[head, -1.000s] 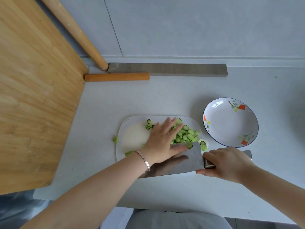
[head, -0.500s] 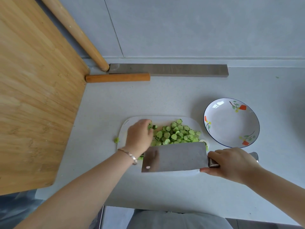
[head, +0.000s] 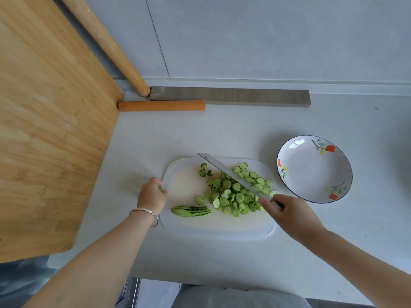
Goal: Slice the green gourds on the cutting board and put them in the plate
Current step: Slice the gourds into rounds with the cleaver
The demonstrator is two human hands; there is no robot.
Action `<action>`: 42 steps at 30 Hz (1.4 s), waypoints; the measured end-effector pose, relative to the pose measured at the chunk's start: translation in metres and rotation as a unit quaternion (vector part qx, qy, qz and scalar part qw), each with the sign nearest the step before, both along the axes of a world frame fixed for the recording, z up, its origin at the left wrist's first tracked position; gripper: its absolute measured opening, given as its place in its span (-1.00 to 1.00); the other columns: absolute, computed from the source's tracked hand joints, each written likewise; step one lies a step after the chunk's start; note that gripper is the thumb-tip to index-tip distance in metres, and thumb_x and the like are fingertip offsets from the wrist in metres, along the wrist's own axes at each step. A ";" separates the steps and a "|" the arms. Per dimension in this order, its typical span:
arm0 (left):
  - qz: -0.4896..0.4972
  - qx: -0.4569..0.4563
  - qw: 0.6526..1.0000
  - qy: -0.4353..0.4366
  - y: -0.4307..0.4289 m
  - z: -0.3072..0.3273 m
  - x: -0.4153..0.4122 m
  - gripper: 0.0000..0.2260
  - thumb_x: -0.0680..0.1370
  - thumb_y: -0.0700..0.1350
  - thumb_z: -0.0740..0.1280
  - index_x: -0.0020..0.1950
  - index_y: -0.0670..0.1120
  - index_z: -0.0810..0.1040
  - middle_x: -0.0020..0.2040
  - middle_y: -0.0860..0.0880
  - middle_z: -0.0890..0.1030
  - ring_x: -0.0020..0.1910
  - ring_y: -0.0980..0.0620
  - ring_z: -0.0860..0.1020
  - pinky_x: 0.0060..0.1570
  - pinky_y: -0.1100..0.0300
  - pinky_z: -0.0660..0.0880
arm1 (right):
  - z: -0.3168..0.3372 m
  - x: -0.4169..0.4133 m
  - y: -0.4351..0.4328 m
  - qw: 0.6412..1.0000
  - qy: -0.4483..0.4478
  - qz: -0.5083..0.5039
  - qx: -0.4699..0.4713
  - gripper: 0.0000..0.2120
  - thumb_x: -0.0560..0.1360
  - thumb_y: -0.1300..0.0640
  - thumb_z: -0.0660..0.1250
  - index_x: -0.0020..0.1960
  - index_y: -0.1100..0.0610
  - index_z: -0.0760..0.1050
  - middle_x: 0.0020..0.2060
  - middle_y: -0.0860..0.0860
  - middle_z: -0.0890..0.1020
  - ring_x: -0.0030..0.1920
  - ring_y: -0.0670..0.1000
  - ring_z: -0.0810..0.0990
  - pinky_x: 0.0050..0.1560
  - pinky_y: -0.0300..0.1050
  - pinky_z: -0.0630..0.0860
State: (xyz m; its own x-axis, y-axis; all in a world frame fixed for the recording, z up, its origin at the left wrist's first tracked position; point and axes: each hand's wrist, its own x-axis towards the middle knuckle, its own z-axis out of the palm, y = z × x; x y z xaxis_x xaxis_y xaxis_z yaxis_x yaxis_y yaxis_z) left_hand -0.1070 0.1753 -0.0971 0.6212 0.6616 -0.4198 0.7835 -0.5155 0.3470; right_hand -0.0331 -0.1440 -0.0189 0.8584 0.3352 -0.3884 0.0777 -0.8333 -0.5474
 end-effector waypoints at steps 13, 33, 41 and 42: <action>-0.222 -0.029 0.958 -0.180 -0.080 0.037 0.013 -0.65 0.48 -0.04 0.39 0.23 -0.11 0.48 0.06 0.01 0.52 -0.04 0.10 0.51 -0.09 0.32 0.41 | 0.004 -0.003 -0.003 0.996 0.048 -0.071 0.026 -0.49 0.50 -0.16 0.25 -0.40 0.20 0.22 -0.51 0.00 0.23 -0.45 0.00 0.20 -0.38 -0.11 0.17; -0.229 0.128 0.955 -0.138 -0.068 0.011 -0.057 -0.64 0.03 -0.38 0.57 -0.26 -0.11 0.64 -0.28 -0.04 0.59 -0.33 -0.12 0.57 -0.45 0.09 0.43 | -0.024 -0.048 0.042 0.948 0.309 -0.055 0.052 -0.49 0.50 -0.29 0.12 -0.32 0.14 0.34 -0.55 -0.03 0.33 -0.57 -0.05 0.24 -0.50 -0.26 0.23; -0.228 0.108 0.952 -0.172 -0.091 0.007 -0.043 -0.69 0.09 -0.39 0.56 -0.26 -0.13 0.63 -0.29 -0.04 0.61 -0.33 -0.12 0.58 -0.47 0.10 0.45 | -0.014 -0.043 0.035 0.951 0.285 -0.104 0.063 -0.46 0.50 -0.30 0.05 -0.34 0.15 0.32 -0.54 -0.01 0.33 -0.58 -0.04 0.24 -0.51 -0.26 0.23; -0.227 0.111 0.952 -0.173 -0.091 0.006 -0.043 -0.69 0.10 -0.39 0.56 -0.27 -0.12 0.64 -0.30 -0.03 0.60 -0.34 -0.12 0.58 -0.47 0.11 0.44 | -0.012 -0.045 0.036 0.952 0.284 -0.098 0.064 -0.46 0.50 -0.30 0.04 -0.35 0.15 0.32 -0.54 -0.01 0.33 -0.58 -0.04 0.24 -0.50 -0.25 0.22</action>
State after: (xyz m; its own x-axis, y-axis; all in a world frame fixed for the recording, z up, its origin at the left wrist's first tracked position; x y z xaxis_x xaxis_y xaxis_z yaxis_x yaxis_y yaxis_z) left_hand -0.1501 0.0844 -0.0906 0.9400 0.3405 -0.0196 0.3212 -0.8644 0.3867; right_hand -0.0777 -0.1082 -0.0311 0.5736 0.2656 -0.7749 -0.4108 -0.7252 -0.5526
